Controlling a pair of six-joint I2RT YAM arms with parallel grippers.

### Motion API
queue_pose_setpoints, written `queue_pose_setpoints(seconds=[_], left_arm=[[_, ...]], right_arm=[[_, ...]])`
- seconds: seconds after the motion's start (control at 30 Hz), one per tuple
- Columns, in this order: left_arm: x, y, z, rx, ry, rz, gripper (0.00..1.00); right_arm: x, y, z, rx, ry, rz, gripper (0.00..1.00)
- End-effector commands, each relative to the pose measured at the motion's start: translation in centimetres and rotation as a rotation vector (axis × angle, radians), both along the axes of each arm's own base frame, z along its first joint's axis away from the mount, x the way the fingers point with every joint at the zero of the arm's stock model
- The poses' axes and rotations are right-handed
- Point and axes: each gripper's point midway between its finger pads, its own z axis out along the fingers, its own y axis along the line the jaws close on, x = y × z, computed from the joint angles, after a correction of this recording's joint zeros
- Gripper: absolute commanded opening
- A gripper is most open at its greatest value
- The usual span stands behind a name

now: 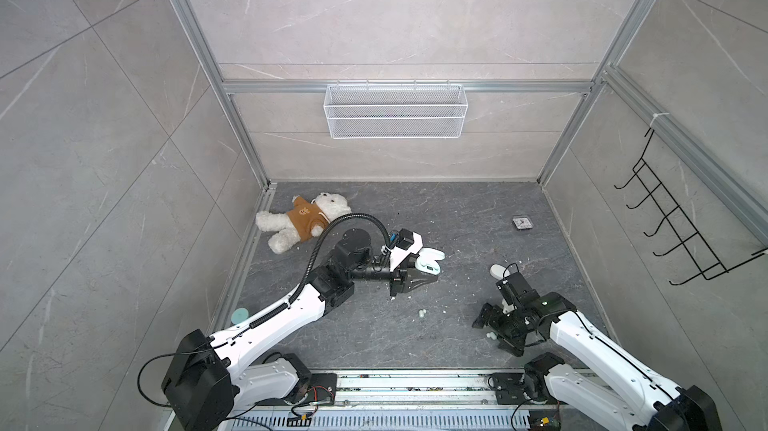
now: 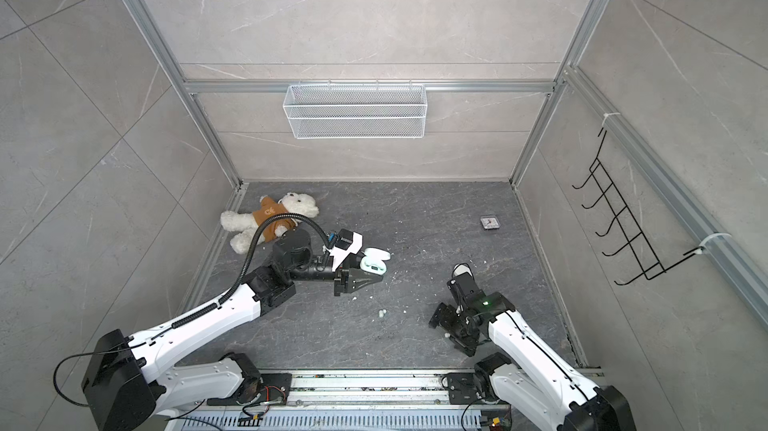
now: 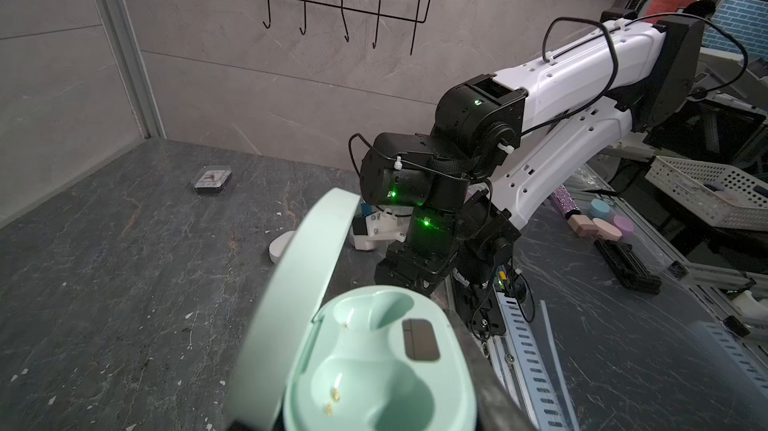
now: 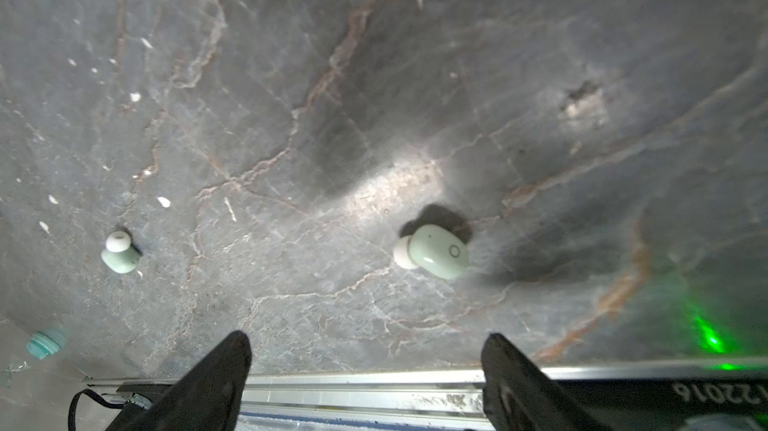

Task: Insert the wireless bluetooth earbuds into the charging case
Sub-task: 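Position the open right gripper above the nearer mint-green earbud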

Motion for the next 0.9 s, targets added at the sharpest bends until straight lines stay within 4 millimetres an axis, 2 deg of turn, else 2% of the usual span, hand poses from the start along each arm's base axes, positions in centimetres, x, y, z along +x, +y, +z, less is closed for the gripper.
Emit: queue_pose_setpoints(seconds=[0.0,0.23,0.57,0.87], left_arm=[[-0.6,0.3,2.5,-0.055,-0.074,-0.012,0.24],[-0.7,0.5,2.5,-0.051,-0.081,-0.004,0.24],[-0.7,0.6,2.3,-0.041,-0.087,-0.001,0.24],[-0.7,0.7,2.4,-0.040,-0.091,0.003,0.24]], right_arm=[[0.2,0.3,-0.8,0.011,0.034,-0.048,0.89],[1.9,0.9,-1.3,0.020,-0.001,-0.049,0.89],[2.1,0.0,-2.3,-0.045,0.030,-0.072,0.90],[3.2,-0.6,-2.0,-0.078,0.004,-0.051,0.90]])
